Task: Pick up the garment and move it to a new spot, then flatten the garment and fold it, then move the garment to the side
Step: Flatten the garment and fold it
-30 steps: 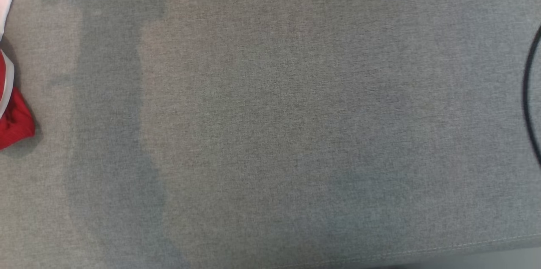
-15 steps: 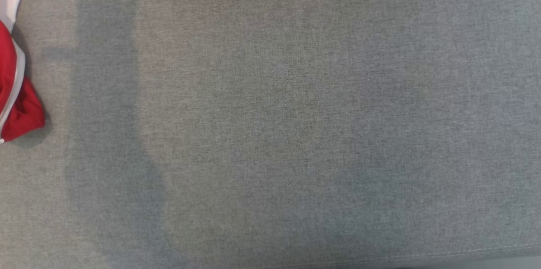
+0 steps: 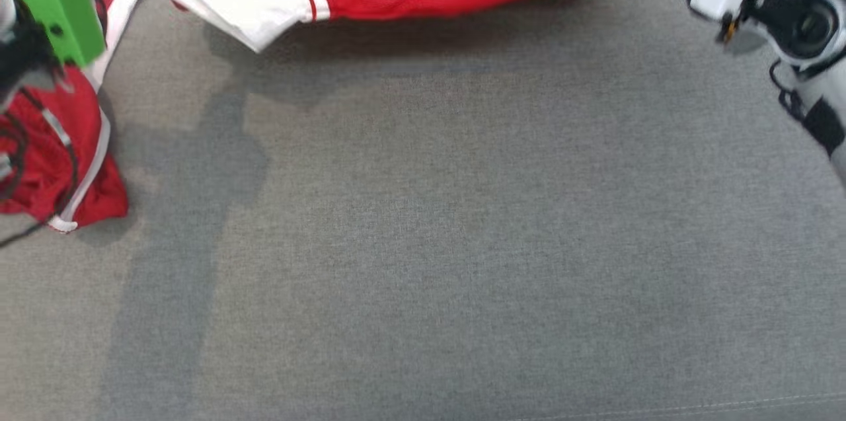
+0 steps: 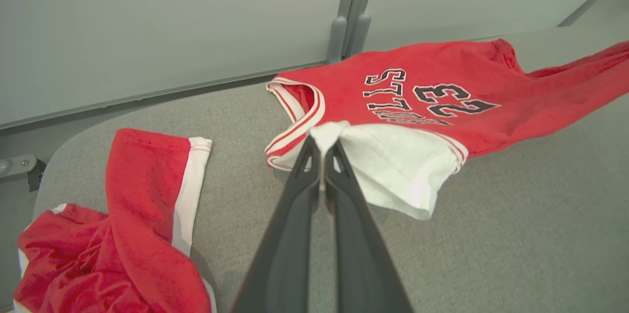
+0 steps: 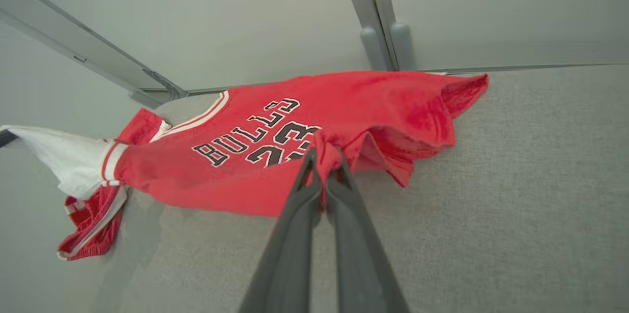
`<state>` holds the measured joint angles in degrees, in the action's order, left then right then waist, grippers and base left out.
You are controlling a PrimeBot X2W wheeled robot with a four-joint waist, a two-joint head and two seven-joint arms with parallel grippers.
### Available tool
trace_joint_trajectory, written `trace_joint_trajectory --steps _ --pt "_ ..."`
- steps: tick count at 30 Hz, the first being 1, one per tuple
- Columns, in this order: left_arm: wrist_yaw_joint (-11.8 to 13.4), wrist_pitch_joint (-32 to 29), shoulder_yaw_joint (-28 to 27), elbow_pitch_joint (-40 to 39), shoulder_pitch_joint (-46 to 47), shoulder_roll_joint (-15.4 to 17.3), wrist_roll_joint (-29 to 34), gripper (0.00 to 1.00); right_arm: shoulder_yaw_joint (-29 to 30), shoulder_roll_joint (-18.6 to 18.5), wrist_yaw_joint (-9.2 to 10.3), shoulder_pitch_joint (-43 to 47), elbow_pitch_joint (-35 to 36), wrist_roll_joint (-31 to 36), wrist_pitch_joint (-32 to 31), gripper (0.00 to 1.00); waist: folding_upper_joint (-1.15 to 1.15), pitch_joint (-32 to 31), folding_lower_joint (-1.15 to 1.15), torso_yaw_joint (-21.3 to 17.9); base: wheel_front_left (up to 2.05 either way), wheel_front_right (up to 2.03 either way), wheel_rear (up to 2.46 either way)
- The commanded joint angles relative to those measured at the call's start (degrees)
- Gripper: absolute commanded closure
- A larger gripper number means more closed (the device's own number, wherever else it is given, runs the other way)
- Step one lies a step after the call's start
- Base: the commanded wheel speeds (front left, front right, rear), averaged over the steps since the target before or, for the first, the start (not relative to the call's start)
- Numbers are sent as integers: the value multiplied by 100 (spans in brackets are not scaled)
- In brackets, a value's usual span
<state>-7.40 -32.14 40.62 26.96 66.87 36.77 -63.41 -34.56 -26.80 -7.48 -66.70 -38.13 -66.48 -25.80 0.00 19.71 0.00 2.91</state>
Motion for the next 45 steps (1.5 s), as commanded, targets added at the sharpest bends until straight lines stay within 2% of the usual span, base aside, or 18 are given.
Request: trace_joint_trajectory --steps 1,5,12,17,23,26,29,35,39,45 --pt "-13 -211 112 -210 -370 193 -128 100 -114 -56 -2 349 146 -84 -139 100 0 -725 0 -73 0 0 0" --pt "64 -878 322 -921 -1155 639 -588 100 -480 -430 -1 1183 667 -154 -477 100 0 -1227 0 -168 0 0 0" --pt "620 -1740 588 -2495 -2529 1609 -1305 100 -992 -1126 -1 2314 1554 10 -1023 100 0 -1762 0 -325 0 0 0" --pt "1158 -2226 701 -3521 -3311 2215 -2014 100 -1208 -1594 -1 2840 2134 74 -1567 100 0 -1937 0 -367 0 0 0" --pt "1566 -2377 718 -4334 -3848 2611 -2574 100 -1225 -1970 -1 3278 2689 -193 -2562 100 0 -1959 0 -332 0 0 0" --pt "1660 -2402 685 -4523 -3889 2667 -2671 100 -1166 -2121 -1 3380 2880 -158 -3038 100 0 -1877 0 -295 0 0 0" --pt "1700 -2388 639 -4501 -3728 2519 -2693 100 -981 -2068 -1 3344 2939 -75 -3329 100 0 -1746 0 -281 0 0 0" --pt "1672 -2465 523 -3939 -3290 2166 -2652 100 -541 -1578 -1 3055 2577 130 -3727 100 0 -1431 0 -367 0 0 0" --pt "1672 -2459 437 -3392 -2913 1862 -2591 100 -263 -1171 -1 2798 2042 277 -3995 100 0 -1193 0 -481 0 0 0" --pt "1482 -2284 398 -2571 -2522 1447 -2366 100 -27 -596 -1 2367 1379 693 -4091 100 0 -904 0 -665 0 0 0"
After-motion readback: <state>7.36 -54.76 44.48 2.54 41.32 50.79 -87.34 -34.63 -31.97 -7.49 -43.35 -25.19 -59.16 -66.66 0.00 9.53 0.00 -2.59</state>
